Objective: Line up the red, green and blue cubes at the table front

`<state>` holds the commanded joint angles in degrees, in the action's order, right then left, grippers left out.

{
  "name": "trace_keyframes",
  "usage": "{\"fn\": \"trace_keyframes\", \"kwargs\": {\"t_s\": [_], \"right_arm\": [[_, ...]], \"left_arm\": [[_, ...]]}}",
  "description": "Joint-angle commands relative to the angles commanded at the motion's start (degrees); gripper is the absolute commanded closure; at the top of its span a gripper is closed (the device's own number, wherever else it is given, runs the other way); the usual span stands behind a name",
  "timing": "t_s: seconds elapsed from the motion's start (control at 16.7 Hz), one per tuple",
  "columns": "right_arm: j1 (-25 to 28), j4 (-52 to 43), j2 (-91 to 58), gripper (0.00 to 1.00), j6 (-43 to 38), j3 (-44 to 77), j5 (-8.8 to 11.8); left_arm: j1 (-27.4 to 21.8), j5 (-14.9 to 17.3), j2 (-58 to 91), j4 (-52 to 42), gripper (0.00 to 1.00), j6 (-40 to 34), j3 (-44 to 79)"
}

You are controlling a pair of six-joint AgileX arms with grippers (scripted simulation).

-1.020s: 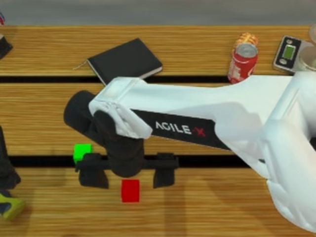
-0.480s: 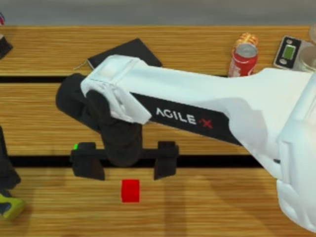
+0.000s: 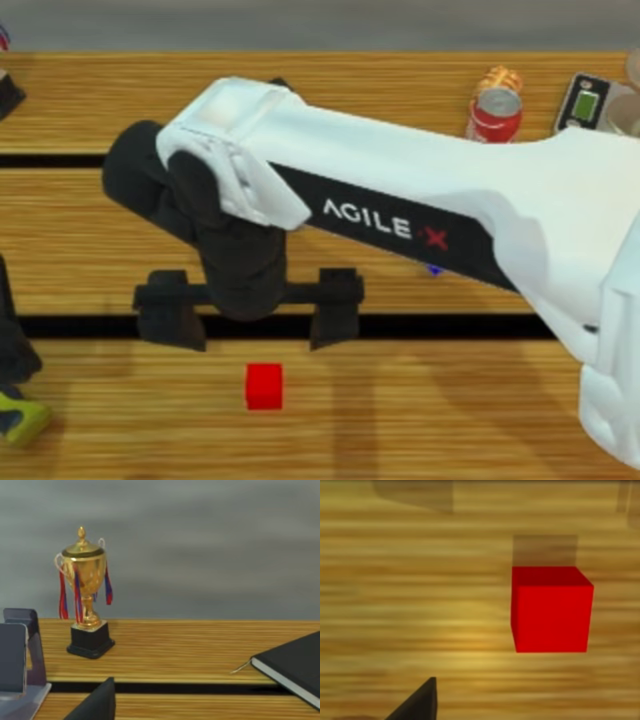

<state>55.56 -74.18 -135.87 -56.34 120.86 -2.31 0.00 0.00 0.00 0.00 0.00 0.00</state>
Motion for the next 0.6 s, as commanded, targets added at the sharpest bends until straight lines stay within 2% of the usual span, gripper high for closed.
{"fn": "trace_keyframes", "kwargs": {"t_s": [0.12, 0.3, 0.6], "right_arm": [[-0.7, 0.97, 1.69, 0.0, 0.99, -1.35, -0.62], [-3.55, 4.64, 8.6, 0.0, 4.57, -6.84, -2.75], [-12.46, 15.37, 31.14, 0.0, 14.5, -24.78, -6.65]], "left_arm": [[-0.37, 0.08, 1.27, -0.82, 0.0, -0.32, 1.2], [-1.6, 0.22, 6.47, -4.0, 0.0, -1.57, 5.85], [-4.81, 0.15, 24.69, -13.62, 0.0, -5.21, 19.45]]}}
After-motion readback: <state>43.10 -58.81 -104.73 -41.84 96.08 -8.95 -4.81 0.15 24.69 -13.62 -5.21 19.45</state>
